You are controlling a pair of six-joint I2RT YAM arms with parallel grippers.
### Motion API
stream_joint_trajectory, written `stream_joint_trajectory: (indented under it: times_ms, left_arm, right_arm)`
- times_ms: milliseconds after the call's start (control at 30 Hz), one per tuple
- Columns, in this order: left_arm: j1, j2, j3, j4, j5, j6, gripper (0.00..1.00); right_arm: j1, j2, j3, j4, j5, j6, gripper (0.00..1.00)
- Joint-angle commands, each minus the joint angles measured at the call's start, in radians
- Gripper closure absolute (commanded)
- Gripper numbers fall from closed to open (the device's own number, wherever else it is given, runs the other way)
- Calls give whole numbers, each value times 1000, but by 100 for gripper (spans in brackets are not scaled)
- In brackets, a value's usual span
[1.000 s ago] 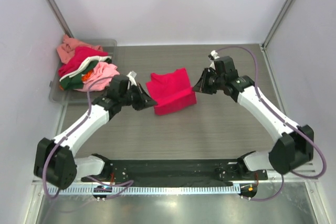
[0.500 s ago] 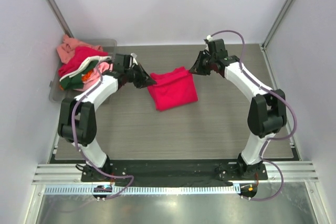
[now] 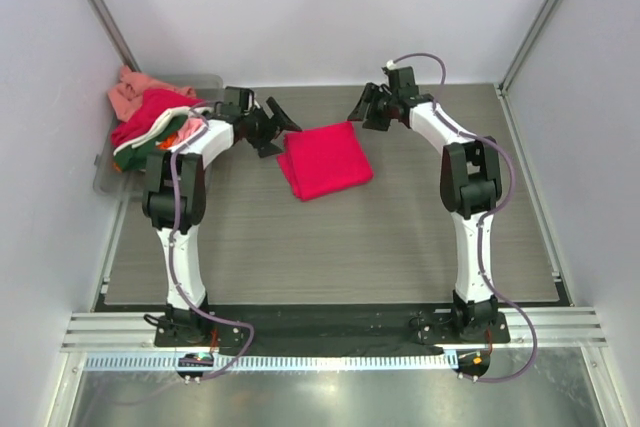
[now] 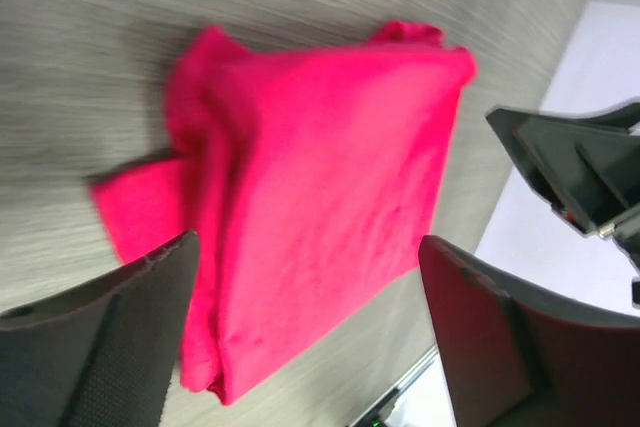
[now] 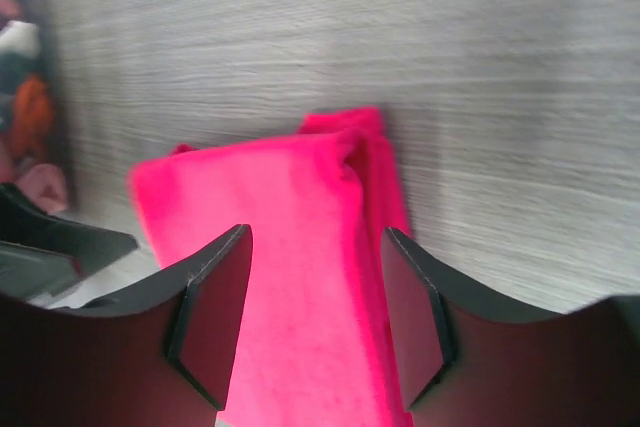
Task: Fold and stack the t-shirts
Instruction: Fold the tshirt, then neatly place the folded tshirt to the corner
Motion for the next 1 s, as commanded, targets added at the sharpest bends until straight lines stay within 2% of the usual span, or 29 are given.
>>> stream_joint_trajectory:
  times_ms: [0,133,200,233,300,400,633,833,967]
  left_arm:
    - [9,-35,28,-5,-59,33,7]
    - [4,-148,-56,-18,-159,85,5]
    - [-6,-217,-107,-41,-197,128,5]
    - [-13,-240,-121,-51,-240,146,6]
    - [-36,-288,-179,-68,-285,177,7]
    - [-65,-323,-237,-67,-326,186,9]
    - [-106,-454,-405,-32,-372,208,11]
    - [-106,-569,-517,-39,-368,214,11]
    - [-106,-647,-563,-47,-363,217,12]
  right_arm:
    - [-6,-45,-4,49,29,-8,39]
    - [-4,-151,-187,108,52,-40,39]
    - [0,-230,-277,191,55,-75,36]
    - [0,-255,-327,191,63,-89,30]
    - [-3,-278,-328,103,67,-120,29]
    - [-3,-277,-346,67,12,-146,26]
    - [-3,-199,-352,59,-58,-168,40]
    - [-3,-123,-325,59,-163,-168,40]
    - [-3,-93,-311,56,-177,-158,41]
